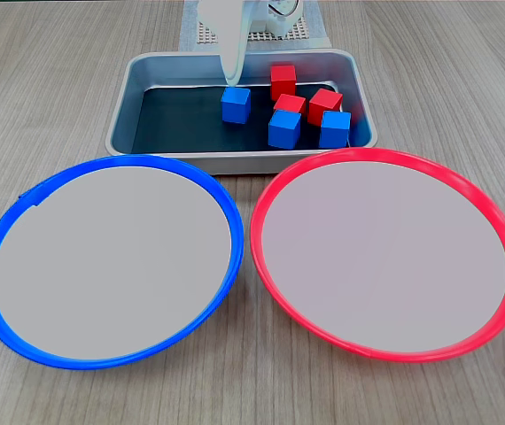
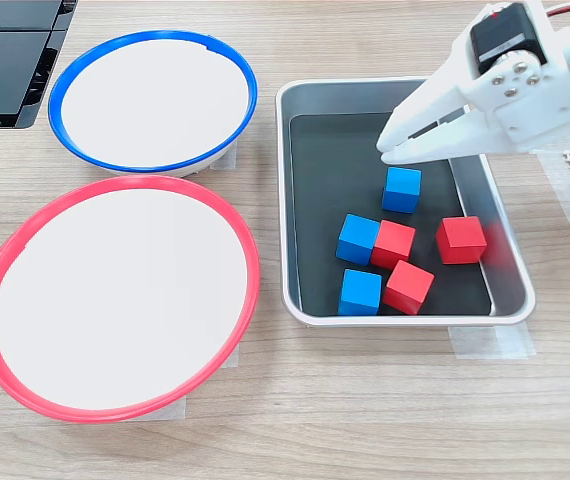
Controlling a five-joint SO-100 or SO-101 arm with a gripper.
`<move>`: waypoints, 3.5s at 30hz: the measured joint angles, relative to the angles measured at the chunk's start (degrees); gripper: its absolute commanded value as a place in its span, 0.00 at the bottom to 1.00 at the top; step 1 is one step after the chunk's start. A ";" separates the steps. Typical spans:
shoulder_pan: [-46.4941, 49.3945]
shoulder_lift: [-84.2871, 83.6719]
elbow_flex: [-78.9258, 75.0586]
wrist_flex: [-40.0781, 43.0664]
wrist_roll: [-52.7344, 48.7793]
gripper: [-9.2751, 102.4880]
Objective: Move six blocks tray to matching dishes
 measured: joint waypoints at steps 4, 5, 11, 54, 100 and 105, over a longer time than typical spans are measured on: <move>0.00 0.00 0.00 0.00 0.00 0.08; 0.00 0.00 0.00 0.00 0.00 0.08; 0.00 0.00 0.00 0.00 0.00 0.08; 3.78 -78.49 -48.78 19.78 -8.44 0.29; 6.50 -117.95 -94.92 -3.60 -41.48 0.21; 5.19 -115.22 -94.83 3.69 -44.38 0.08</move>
